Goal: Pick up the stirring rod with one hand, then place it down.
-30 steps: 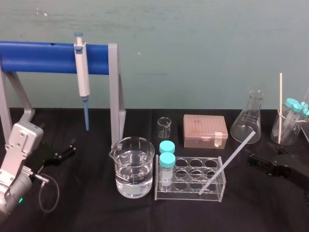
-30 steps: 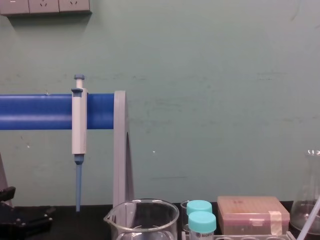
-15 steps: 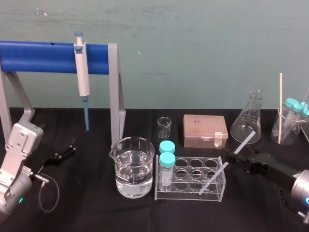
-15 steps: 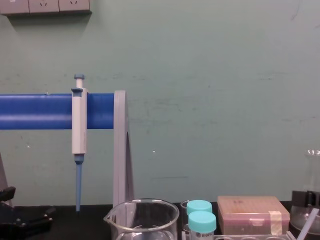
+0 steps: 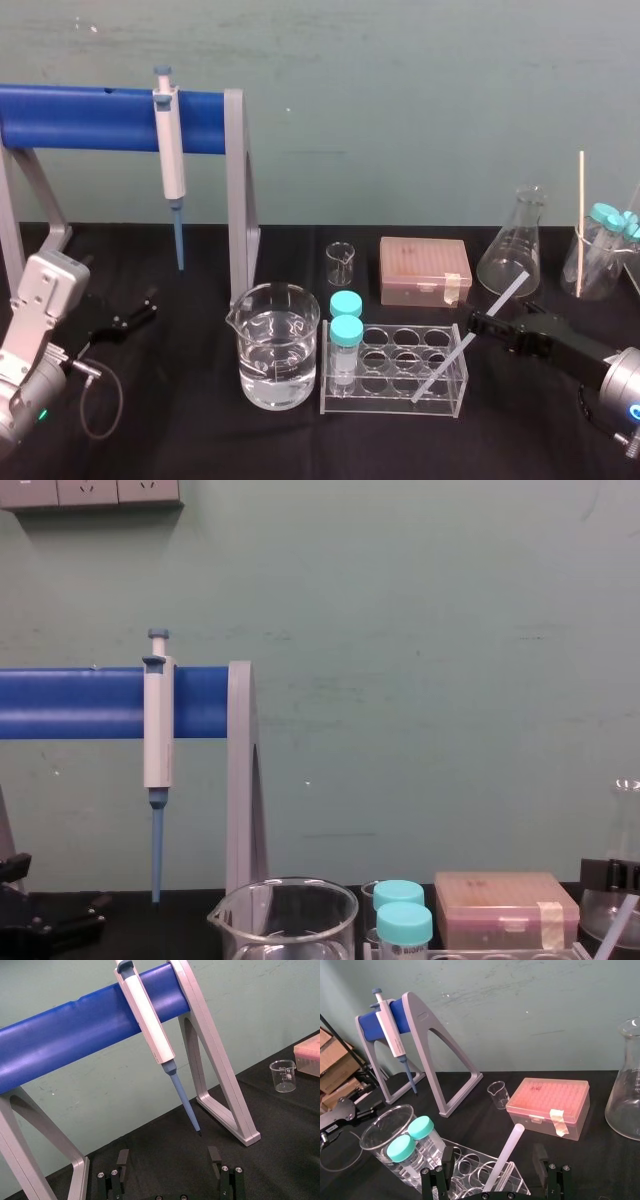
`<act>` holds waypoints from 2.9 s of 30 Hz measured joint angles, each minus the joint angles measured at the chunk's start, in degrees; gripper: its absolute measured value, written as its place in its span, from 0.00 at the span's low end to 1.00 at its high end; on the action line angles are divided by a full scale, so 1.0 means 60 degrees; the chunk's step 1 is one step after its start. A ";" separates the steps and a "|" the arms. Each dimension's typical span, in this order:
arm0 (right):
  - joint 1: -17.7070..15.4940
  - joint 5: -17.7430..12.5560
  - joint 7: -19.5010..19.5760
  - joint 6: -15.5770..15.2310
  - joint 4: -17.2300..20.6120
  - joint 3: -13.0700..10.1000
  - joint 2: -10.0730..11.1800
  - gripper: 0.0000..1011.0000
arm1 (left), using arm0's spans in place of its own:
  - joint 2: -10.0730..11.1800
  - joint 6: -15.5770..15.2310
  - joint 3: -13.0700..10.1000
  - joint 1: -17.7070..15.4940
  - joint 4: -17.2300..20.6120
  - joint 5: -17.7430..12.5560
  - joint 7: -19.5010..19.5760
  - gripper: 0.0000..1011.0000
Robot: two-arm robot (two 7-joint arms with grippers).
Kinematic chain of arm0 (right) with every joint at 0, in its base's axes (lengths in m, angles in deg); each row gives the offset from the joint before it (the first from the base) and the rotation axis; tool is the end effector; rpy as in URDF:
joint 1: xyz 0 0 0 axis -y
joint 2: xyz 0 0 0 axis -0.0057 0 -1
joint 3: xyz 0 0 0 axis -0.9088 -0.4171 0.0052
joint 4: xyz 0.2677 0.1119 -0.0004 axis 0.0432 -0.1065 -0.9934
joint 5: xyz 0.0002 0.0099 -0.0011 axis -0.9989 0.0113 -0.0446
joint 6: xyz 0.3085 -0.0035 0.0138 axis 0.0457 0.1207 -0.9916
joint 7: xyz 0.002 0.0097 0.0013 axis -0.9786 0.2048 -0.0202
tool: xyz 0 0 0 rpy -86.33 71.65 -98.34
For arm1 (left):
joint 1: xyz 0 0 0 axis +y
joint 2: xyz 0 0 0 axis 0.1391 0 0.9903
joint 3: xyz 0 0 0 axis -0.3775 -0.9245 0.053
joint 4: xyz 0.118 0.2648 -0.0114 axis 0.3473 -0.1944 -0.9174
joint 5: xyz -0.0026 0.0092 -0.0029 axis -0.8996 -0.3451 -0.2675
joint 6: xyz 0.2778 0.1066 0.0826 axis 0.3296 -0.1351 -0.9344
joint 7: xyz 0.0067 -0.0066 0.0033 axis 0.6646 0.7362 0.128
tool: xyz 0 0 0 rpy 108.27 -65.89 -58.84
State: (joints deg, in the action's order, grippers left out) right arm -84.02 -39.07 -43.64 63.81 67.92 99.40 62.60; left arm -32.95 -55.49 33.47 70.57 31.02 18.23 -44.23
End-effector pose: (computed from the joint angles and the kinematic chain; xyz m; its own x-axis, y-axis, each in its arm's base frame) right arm 0.3413 -0.1004 -0.2478 0.5101 -0.7992 -0.3180 0.7920 0.5806 -0.1888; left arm 0.3581 0.0827 -0.3023 0.2922 0.8803 0.3737 -0.9553 0.2873 0.0704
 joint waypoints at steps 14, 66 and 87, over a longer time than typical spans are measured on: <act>0.0006 -0.0001 -0.0033 -0.0013 -0.0013 -0.0012 -0.0023 0.80 | 0.0000 0.0000 -0.0001 -0.0001 0.0000 0.0000 0.0000 0.99; 0.0237 0.0527 -0.0584 0.0640 0.0157 0.0449 0.0386 0.07 | 0.0000 0.0000 0.0000 0.0000 0.0000 0.0000 0.0000 0.99; 0.0600 0.2138 -0.1162 0.1009 0.0820 0.0544 0.0819 0.07 | 0.0000 0.0000 -0.0001 0.0000 0.0000 0.0000 0.0000 0.99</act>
State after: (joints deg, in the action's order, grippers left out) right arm -80.42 -26.24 -50.61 69.87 72.84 102.66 67.51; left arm -32.95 -55.49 33.47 70.58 31.02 18.23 -44.23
